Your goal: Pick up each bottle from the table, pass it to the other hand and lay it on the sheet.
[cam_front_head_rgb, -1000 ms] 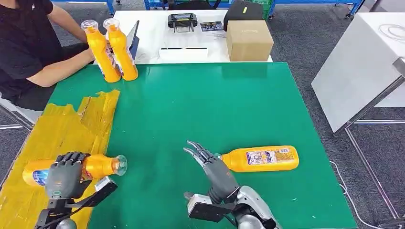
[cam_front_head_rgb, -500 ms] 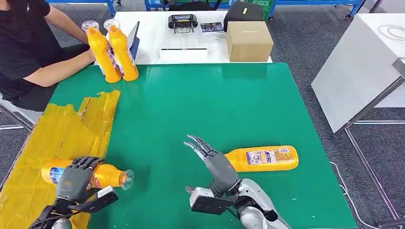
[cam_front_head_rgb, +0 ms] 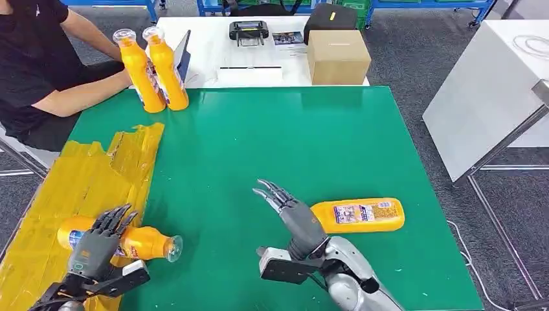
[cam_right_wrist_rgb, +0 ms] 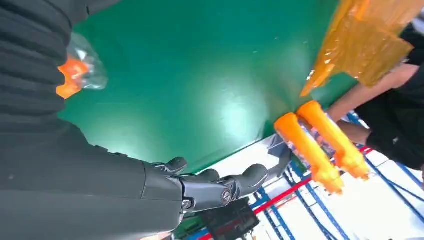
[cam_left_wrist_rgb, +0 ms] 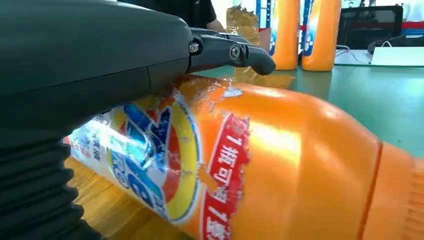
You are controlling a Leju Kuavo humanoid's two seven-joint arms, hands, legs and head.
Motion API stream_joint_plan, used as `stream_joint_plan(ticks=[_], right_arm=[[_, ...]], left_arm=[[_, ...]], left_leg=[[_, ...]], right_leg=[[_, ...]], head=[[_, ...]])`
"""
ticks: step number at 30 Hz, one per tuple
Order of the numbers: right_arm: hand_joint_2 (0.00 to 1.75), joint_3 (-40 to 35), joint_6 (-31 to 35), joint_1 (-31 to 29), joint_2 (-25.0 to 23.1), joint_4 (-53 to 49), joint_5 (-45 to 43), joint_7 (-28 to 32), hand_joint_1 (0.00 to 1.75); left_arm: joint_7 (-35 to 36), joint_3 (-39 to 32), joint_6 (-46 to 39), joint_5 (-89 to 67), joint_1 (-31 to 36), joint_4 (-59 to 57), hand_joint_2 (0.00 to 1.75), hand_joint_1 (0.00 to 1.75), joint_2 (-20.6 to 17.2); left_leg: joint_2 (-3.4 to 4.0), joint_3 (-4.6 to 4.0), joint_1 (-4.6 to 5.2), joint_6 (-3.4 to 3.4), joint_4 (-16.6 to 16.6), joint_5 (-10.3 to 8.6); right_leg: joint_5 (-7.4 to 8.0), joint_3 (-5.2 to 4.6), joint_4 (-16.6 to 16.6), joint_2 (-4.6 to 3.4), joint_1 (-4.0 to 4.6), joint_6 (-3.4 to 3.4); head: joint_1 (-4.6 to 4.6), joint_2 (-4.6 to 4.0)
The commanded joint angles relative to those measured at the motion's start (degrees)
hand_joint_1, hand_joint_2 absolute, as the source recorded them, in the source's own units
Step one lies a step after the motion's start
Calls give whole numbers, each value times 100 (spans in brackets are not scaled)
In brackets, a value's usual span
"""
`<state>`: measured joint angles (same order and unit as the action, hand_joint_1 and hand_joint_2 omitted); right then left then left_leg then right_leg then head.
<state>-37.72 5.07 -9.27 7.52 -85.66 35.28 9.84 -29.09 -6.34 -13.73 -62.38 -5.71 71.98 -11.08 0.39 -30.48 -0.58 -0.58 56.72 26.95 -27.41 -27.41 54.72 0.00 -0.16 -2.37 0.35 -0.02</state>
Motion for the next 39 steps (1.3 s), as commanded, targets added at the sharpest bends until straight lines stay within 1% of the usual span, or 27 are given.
stream_joint_plan(ticks=[1, 4, 8, 12, 13, 16, 18, 22, 28, 30, 31, 39], right_arm=[[175, 254, 51, 479, 346, -238, 289, 40, 0], [175, 287, 89, 650, 383, -300, 440, -4, 0], [175, 287, 93, 666, 388, -312, 445, -4, 0], [175, 488, 167, 1009, 444, -581, 639, -33, 0], [175, 514, 177, 1099, 477, -648, 691, -28, 0], [175, 530, 178, 1160, 479, -675, 747, -23, 0], [175, 530, 178, 1160, 479, -675, 747, -23, 0], [175, 507, 159, 1185, 460, -650, 828, -27, 0], [175, 492, 212, 1300, 485, -713, 922, -43, 0], [175, 528, 249, 1357, 519, -767, 942, -51, 0], [175, 536, 257, 1380, 541, -796, 949, -52, 0], [175, 549, 277, 1439, 588, -871, 970, -63, 0]], left_arm=[[-4, -410, -102, -46, -258, -113, 0, 0, 437], [-97, -617, -263, 21, -158, -45, 0, 0, 672], [-85, -616, -262, 27, -140, -35, 0, 0, 692], [-148, -902, -622, 231, 64, -1, 0, 0, 1016], [-187, -935, -654, 332, 127, -34, 0, 0, 1059], [-185, -952, -666, 357, 192, -109, 0, 0, 1075], [-185, -952, -666, 357, 192, -109, 0, 0, 1075], [-241, -980, -727, 422, 270, -241, 0, 0, 1110], [-340, -1002, -1167, 682, 482, -364, 0, 0, 1280], [-512, -1012, -1327, 1039, 624, -490, 0, 0, 1383], [-546, -995, -1280, 1155, 676, -564, 0, 0, 1403], [-575, -939, -1281, 1190, 735, -686, 0, 0, 1403]], left_leg=[[-1, 2, 3, -3, -8, -3], [0, 1, 3, -2, -5, -3], [-2, -10, 3, -3, -2, -7], [-4, -7, 3, -3, -3, -6], [-22, -15, 1, -3, -1, -9], [-26, -15, 2, -4, 0, -8], [-6, -14, 0, -1, 0, -3], [-10, -21, 2, -1, -1, -5], [-19, -31, 1, -2, -1, -8], [-15, -31, 4, -3, -1, -6], [-24, -35, 3, -3, 0, -8], [-8, -36, 5, -2, 0, -5]], right_leg=[[4, -1, -8, -1, -3, 1], [4, -1, -5, -1, -2, 1], [7, -14, -2, 0, -1, 1], [5, -10, -2, 3, -1, 1], [4, -11, -5, 20, 1, 1], [1, -13, -4, 25, -1, 0], [2, -18, -2, 8, 0, 0], [3, -27, -2, 10, -1, 2], [3, -33, -5, 20, -1, 2], [1, -35, -2, 17, -4, 0], [2, -34, -4, 25, -2, 1], [2, -41, -2, 9, -5, 1]], head=[[0, 0], [0, 0], [0, 0], [-2, 0], [0, 0], [0, 0], [0, 0], [0, 0], [0, 0], [-2, 0], [2, 0], [0, 0]])
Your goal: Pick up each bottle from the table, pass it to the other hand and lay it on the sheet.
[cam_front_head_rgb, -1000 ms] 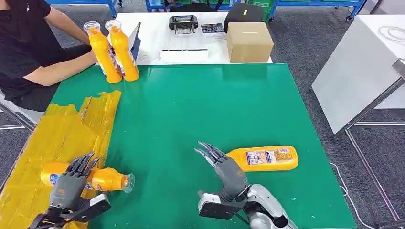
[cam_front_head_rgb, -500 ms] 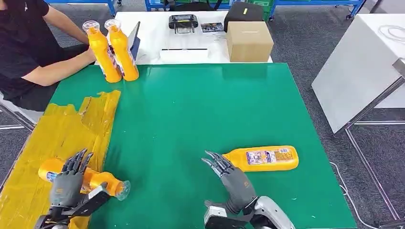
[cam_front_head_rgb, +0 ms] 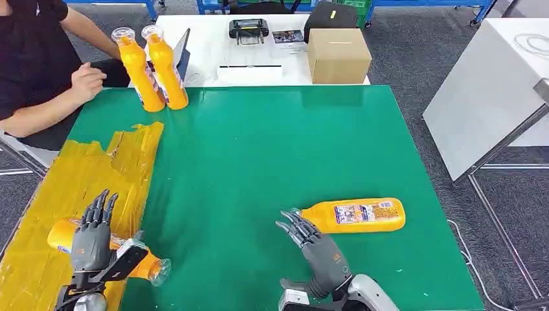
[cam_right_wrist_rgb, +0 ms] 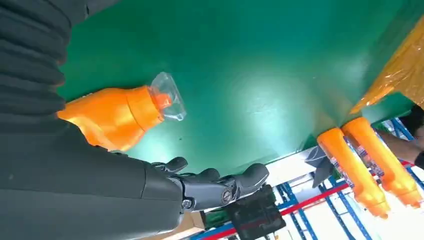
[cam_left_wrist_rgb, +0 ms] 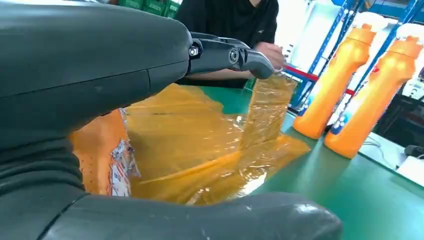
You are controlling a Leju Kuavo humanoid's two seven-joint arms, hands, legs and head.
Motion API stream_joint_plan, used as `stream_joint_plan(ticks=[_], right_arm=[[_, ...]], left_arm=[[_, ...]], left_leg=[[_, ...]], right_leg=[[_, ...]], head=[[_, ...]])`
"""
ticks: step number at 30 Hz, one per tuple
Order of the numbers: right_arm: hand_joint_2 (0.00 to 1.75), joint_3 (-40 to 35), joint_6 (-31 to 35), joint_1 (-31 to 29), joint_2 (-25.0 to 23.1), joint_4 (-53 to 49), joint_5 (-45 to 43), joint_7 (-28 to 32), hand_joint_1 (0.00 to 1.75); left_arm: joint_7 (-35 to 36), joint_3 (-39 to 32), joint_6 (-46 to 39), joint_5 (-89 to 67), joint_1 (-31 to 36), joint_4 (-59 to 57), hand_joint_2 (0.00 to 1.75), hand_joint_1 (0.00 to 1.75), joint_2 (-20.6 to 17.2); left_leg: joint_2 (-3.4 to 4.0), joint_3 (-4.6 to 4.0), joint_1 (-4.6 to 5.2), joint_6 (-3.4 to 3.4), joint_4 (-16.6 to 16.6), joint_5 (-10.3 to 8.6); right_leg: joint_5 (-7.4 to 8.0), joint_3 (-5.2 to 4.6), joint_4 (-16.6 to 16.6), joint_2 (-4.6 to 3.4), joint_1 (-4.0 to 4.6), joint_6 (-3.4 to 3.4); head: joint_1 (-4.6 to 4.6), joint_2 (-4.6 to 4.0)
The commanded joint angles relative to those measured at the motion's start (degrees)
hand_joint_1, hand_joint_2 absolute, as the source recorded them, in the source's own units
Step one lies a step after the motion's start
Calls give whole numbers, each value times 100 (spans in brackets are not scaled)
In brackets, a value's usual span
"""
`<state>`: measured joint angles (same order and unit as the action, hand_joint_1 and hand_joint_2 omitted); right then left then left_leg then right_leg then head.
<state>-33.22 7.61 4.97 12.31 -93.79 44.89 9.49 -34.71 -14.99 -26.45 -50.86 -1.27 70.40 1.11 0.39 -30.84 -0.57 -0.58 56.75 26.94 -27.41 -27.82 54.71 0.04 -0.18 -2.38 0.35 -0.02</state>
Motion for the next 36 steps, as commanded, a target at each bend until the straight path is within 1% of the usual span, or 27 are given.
stream_joint_plan(ticks=[1, 7, 9, 14, 16, 17, 20, 21, 22, 24, 26, 29, 36], right_arm=[[175, 99, 23, 15, 110, -57, 8, -28, 0], [175, 104, 27, 26, 124, -64, 10, -30, 0], [175, 142, 103, 145, 192, -179, 21, -67, 0], [175, 198, 226, 269, 257, -268, 31, -159, 0], [175, 303, 313, 361, 365, -389, 63, -262, 0], [175, 343, 338, 389, 417, -438, 100, -294, 0], [175, 692, 375, 577, 618, -701, 69, -398, 0], [175, 894, 320, 632, 640, -769, 12, -416, 0], [175, 1028, 244, 643, 648, -774, -26, -415, 0], [175, 1318, 103, 625, 558, -678, -65, -409, 0], [175, 1434, 31, 589, 454, -553, -62, -374, 0], [175, 1376, 24, 610, 350, -476, 21, -353, 0], [175, 1318, 53, 565, 448, -373, 100, -509, 0]], left_arm=[[-14, -74, -9, 38, 290, -528, 0, 0, 184], [-20, -63, -12, 39, 294, -542, 0, 0, 188], [-117, -6, 38, 217, 333, -567, 0, 0, 246], [-488, 61, 614, 1060, 266, -166, 0, 0, 402], [-529, 83, 1096, 1663, 141, 244, 0, 0, 477], [-529, 82, 1188, 1818, 112, 336, 0, 0, 486], [-529, -42, 2078, 3085, -53, 924, 0, 0, 579], [-529, -199, 2555, 3629, -107, 1153, 0, 0, 672], [-529, -334, 2862, 3933, -136, 1310, 0, 0, 767], [-529, -523, 3305, 4133, -222, 1638, 0, 0, 958], [-529, -512, 3467, 4195, -322, 1907, 0, 0, 1068], [-529, -331, 3463, 4093, -483, 2224, 0, 0, 1152], [-529, -224, 3452, 4191, -513, 2217, 0, 0, 1094]], left_leg=[[-7, 0, 2, -1, -3, -3], [-9, -1, 0, 0, -2, -4], [-15, 0, 3, -2, -3, -4], [-22, -5, 0, -4, 2, -4], [-16, -7, 0, -4, 5, -1], [-14, -8, 1, -3, 4, -1], [-14, -14, 3, -4, 12, 3], [-9, -15, 3, -2, 9, 1], [-9, -14, 3, -3, 11, 3], [-6, -15, 6, -4, 11, 4], [0, -14, 6, -4, 8, 3], [-1, -11, 6, -2, 4, 1], [-4, -5, 7, 0, -1, -1]], right_leg=[[1, 1, -2, 5, -2, 2], [2, 0, -3, 7, 1, 2], [1, 2, -2, 12, -2, 2], [0, 1, -3, 18, 1, 1], [-1, -1, -1, 13, 0, 0], [-1, -3, 1, 11, -2, 0], [-4, -8, 7, 11, -4, 0], [-1, -11, 4, 7, -3, 0], [-3, -9, 6, 6, -3, 1], [-2, -11, 5, 4, -5, -1], [0, -11, 3, -2, -5, 0], [2, -9, 0, 0, -4, 1], [2, -5, -5, 1, -3, 4]], head=[[0, 0], [2, 0], [0, 0], [0, 0], [0, 0], [0, 0], [0, 0], [0, 0], [-2, 0], [0, 0], [-2, 0], [0, 0], [-2, 0]])
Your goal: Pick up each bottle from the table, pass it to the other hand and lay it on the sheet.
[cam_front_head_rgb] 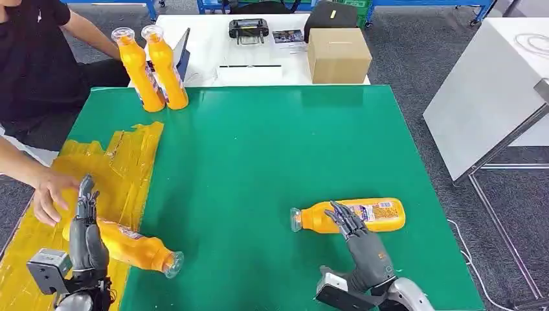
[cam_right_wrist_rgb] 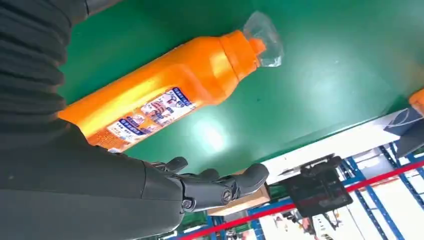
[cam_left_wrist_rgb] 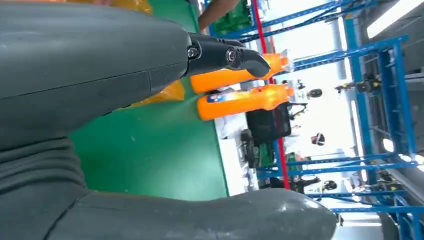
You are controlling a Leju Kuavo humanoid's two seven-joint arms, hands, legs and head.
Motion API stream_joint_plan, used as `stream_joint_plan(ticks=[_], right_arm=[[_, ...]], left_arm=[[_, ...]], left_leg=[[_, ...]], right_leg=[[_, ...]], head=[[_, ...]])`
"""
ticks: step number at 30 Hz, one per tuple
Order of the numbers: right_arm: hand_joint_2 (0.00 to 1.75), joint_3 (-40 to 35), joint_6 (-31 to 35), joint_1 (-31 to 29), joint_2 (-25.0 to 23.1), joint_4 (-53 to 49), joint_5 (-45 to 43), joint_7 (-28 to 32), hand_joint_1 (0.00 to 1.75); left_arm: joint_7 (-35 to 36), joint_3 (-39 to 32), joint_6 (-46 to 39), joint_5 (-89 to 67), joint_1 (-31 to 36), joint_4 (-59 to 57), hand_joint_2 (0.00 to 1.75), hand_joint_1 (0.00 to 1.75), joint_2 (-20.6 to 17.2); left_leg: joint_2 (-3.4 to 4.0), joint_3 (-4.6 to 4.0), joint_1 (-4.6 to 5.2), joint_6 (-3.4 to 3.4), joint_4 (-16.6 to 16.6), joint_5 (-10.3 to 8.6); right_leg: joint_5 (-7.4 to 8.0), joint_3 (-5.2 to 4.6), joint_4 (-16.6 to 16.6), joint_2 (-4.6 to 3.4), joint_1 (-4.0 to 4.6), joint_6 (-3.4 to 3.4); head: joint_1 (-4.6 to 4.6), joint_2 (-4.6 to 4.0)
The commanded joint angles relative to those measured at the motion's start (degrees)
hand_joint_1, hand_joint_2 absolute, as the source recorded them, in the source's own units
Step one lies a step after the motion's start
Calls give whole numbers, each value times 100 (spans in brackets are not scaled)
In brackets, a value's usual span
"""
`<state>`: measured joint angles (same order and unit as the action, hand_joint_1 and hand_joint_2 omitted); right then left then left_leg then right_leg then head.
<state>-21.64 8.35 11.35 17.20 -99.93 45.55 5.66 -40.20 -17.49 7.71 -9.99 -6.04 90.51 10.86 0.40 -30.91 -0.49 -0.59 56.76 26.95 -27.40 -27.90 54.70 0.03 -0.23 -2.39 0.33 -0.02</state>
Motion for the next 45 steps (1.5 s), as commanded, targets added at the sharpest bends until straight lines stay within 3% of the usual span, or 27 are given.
stream_joint_plan(ticks=[1, 6, 20, 45], right_arm=[[175, 160, -21, -73, -41, 241, 34, -127, 0], [175, 241, -75, -149, -78, 352, 9, -137, 0], [175, 555, -586, -1200, -259, 2034, -6, -84, 0], [175, 704, -802, -1357, 66, 2255, 289, -331, 0]], left_arm=[[20, 25, 36, 104, -35, 206, 0, 0, 118], [20, 41, 75, 121, 1, 175, 0, 0, 107], [20, 233, 170, 130, 454, -366, 0, 0, -39], [20, 83, 418, 333, 527, -489, 0, 0, -41]], left_leg=[[-6, 0, 0, 0, -2, -2], [-6, 2, 0, -1, -3, -2], [-6, 7, -1, -4, -12, -15], [-6, 0, 2, -6, -3, -8]], right_leg=[[2, 2, -3, 4, 0, 2], [2, 4, -4, 3, 0, 2], [13, 10, -12, 1, 0, 5], [5, 4, -4, 3, -3, 1]], head=[[0, 0], [0, 0], [0, 0], [0, 0]])
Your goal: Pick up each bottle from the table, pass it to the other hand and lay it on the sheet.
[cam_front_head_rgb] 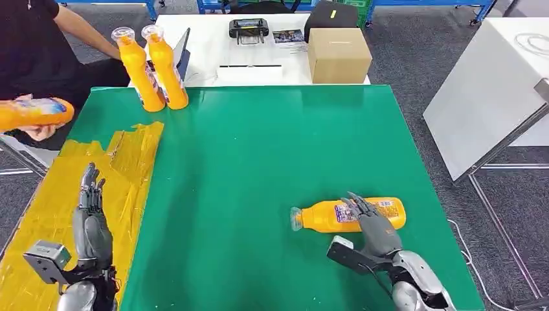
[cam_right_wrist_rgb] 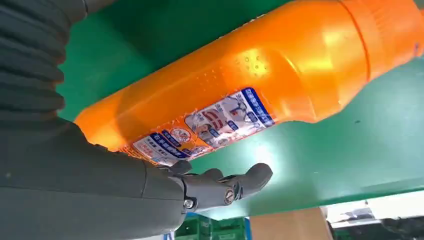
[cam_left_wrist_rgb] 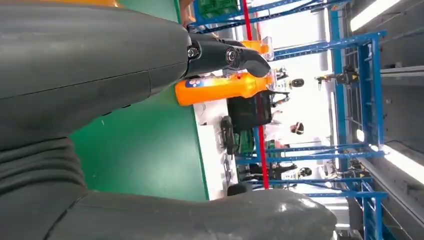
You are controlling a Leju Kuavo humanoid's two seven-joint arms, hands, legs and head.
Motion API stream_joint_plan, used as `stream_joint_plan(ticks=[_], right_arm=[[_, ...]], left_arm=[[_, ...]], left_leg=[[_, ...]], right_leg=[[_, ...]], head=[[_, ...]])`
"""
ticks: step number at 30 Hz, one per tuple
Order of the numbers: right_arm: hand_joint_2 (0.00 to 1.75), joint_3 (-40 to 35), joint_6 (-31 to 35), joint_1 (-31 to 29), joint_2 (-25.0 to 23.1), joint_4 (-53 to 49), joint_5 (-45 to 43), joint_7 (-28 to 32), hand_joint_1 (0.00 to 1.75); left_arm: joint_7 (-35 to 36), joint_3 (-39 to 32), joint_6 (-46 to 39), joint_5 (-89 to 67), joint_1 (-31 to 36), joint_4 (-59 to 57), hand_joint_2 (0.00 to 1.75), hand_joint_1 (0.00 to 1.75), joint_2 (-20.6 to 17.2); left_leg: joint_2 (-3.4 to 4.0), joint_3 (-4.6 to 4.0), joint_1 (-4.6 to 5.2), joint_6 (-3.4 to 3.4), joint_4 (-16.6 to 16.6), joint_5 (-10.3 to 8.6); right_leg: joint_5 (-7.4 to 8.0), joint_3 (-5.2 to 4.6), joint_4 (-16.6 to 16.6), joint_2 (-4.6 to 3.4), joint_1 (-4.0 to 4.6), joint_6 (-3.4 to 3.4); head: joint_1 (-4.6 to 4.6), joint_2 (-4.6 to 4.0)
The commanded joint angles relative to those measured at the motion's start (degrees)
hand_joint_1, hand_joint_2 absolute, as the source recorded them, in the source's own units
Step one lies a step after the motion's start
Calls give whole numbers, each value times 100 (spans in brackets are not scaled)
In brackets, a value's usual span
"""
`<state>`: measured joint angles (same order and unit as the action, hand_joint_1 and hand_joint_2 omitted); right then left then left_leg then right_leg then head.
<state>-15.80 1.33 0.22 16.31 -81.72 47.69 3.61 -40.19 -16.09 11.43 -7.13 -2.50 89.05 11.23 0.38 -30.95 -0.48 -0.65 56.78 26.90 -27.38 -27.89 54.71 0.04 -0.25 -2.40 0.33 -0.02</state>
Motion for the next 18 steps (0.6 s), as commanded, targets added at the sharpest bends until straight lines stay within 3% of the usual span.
stream_joint_plan(ticks=[1, 6, 13, 18], right_arm=[[175, 136, -108, -238, 206, 388, 102, -145, 0], [175, 127, -145, -230, 271, 320, 124, -172, 0], [175, 277, -674, -284, 1064, -430, -149, -229, 0], [175, 278, -687, -266, 1063, -459, -159, -231, 0]], left_arm=[[19, -74, 51, 53, 164, -332, 0, 0, -74], [19, -92, 67, 55, 159, -326, 0, 0, -70], [19, -204, 109, 135, 61, -227, 0, 0, -69], [19, -204, 114, 137, 59, -224, 0, 0, -65]], left_leg=[[-7, 5, 0, 0, -4, -3], [-4, 4, 2, 1, -4, -3], [-1, -5, 9, -1, 5, 0], [2, 0, 15, 0, -1, 0]], right_leg=[[3, 6, -5, 4, 0, 4], [3, 4, -4, 1, -1, 4], [0, -8, 9, -2, -8, 2], [3, -2, 2, -5, -12, 2]], head=[[0, 0], [0, 0], [0, 0], [0, 0]])
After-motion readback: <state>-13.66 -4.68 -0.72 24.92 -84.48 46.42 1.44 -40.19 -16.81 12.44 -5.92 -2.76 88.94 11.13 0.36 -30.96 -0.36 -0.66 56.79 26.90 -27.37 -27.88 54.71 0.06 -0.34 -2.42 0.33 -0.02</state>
